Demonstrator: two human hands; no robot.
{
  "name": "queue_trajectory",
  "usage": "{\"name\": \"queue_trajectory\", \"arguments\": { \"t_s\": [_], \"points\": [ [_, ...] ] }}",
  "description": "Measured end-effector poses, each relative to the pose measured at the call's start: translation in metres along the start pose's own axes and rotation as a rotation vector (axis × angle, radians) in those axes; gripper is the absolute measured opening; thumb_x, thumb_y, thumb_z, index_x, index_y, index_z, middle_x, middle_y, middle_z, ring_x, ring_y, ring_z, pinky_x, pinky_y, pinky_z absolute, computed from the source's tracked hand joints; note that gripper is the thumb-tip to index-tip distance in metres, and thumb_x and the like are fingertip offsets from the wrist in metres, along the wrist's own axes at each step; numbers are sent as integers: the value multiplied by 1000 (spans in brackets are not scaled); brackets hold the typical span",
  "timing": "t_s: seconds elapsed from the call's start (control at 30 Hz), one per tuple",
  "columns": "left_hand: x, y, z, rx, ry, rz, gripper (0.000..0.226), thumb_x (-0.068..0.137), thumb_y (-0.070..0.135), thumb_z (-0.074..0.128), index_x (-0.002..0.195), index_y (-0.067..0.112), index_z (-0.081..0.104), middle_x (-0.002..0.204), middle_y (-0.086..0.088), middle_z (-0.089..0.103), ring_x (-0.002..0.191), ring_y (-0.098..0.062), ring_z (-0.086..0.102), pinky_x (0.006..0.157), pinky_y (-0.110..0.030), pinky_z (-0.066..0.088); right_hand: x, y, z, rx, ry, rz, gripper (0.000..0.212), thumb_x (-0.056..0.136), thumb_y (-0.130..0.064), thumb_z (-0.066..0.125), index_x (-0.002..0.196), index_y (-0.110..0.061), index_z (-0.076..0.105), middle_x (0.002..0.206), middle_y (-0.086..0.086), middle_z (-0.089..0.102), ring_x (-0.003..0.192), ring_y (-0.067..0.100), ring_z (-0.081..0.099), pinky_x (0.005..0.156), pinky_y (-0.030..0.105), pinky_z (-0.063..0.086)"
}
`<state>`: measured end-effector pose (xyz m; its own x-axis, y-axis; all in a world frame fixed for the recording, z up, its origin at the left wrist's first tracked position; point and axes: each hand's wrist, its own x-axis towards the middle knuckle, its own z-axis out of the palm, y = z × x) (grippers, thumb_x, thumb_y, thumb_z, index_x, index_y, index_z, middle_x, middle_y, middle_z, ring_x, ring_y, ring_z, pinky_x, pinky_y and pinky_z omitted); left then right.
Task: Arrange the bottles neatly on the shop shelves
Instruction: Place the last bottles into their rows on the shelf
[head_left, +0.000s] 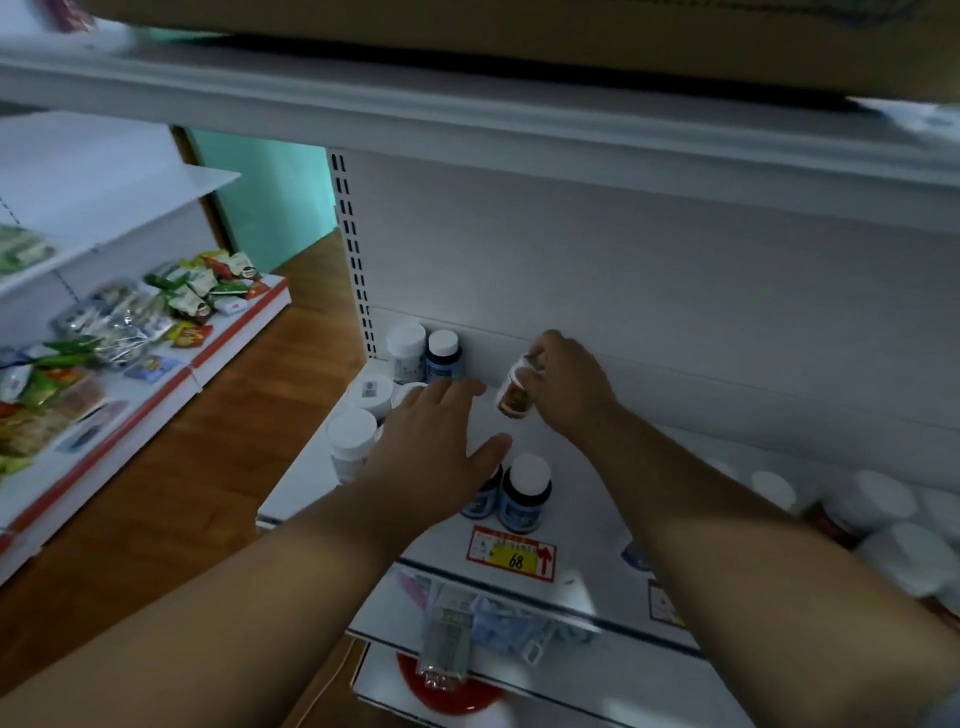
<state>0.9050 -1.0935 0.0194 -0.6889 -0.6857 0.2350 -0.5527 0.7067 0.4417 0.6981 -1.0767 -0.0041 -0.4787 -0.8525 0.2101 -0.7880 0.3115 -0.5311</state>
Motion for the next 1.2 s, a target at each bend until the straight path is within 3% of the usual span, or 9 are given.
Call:
{"name": "queue_trajectory", "arguments": {
  "t_s": [0.13,0.23,0.37,0.43,0.6,0.83,1.0,1.2],
  "points": [
    [6,28,10,-126,65,25,77,82,64,57,142,21,36,141,-2,43,130,-21,38,106,-34,31,-60,-6,-42,325,189,59,28,94,-36,54,119,-22,56,114,4,57,99,15,57,83,30,48],
    [5,64,23,-274,15,144,86,77,74,49,144,21,35,141,1,42,129,-17,39,104,-27,29,-107,-5,-80,402,295,138,20,96,-34,51,114,-29,59,113,-3,58,100,7,56,83,15,44],
    [-9,123,46,-487,-98,271,84,74,69,52,142,22,40,134,5,47,123,-11,45,100,-25,33,-158,13,-127,426,438,251,4,93,-28,58,92,-31,60,89,-12,64,81,0,58,72,14,43],
    [-16,151,57,-533,-143,329,83,72,71,49,140,25,42,128,11,46,119,-9,46,97,-24,34,-183,26,-149,491,549,269,7,90,-23,64,85,-27,61,75,-12,62,68,0,57,64,14,44],
    [-25,229,83,-522,-255,462,79,68,72,46,135,31,42,128,8,50,116,-12,48,94,-33,45,-238,68,-200,547,615,317,6,87,-21,68,89,-19,63,59,-12,53,52,-1,52,49,17,43],
    [-39,341,146,-482,-200,531,76,75,67,54,136,24,45,129,5,53,118,-11,48,96,-28,41,-297,175,-283,442,691,325,13,82,-32,71,92,-26,64,84,-4,67,81,14,66,73,35,55],
    [-56,405,193,-381,-82,589,46,86,46,59,123,20,58,119,2,60,109,-14,53,90,-23,40,-301,261,-348,239,616,361,18,81,-32,73,90,-23,59,79,0,64,69,18,63,59,39,56],
    [-77,445,234,-74,-93,695,35,86,31,54,116,14,60,114,-4,60,103,-23,54,87,-37,46,-260,328,-341,30,209,228,28,85,-30,67,110,-22,57,109,-1,60,94,15,58,78,27,45]
  ]
}}
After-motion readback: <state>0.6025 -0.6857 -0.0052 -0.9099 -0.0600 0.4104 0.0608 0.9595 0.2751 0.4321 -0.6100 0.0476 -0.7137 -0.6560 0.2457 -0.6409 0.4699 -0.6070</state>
